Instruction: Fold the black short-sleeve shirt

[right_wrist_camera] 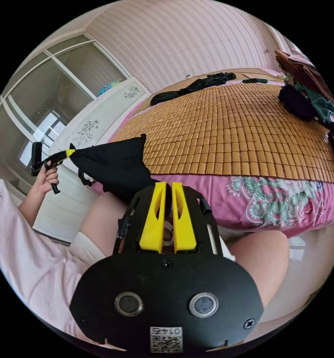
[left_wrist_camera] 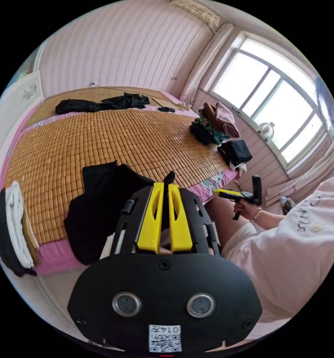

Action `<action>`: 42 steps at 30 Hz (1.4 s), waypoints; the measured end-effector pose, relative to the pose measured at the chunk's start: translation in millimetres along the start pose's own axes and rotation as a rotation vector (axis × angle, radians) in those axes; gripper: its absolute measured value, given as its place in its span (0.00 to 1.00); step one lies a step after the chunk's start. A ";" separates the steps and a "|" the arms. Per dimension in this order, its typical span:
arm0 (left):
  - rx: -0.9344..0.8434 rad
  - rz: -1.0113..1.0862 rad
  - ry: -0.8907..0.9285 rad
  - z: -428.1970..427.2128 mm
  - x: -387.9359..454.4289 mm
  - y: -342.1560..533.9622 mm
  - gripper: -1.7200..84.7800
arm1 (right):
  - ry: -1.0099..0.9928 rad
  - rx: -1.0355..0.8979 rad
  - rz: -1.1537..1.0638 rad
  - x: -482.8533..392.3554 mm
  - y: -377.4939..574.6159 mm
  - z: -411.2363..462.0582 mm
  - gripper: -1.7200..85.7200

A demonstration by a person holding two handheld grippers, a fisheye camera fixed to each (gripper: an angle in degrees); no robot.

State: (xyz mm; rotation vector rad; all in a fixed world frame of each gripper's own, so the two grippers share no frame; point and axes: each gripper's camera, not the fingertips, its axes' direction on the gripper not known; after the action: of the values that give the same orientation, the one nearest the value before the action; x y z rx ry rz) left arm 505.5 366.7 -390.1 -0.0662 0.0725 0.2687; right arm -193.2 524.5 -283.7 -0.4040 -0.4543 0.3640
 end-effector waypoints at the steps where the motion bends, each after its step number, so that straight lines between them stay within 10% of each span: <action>1: 0.035 -0.061 -0.028 -32.5 -6.5 29.0 0.01 | -0.033 -0.015 -0.019 -5.0 -5.9 8.0 0.08; 15: 0.124 -0.518 -0.245 -178.4 -45.5 205.5 0.01 | -0.221 -0.436 -0.176 -52.8 -8.9 108.6 0.17; 22: 0.193 -0.567 -0.204 -220.2 -50.9 216.6 0.01 | -0.330 -0.555 -0.111 -50.8 3.4 120.1 0.03; 42: 0.678 -0.026 -0.211 -387.4 39.1 26.3 0.01 | -0.293 0.356 -0.495 -96.0 -112.3 -198.4 0.02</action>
State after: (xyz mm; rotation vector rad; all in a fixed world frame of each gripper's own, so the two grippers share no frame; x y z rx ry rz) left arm 511.8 373.2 -780.3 0.6338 -0.0497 0.2124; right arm -149.2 329.7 -429.6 0.1164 -0.7402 0.0153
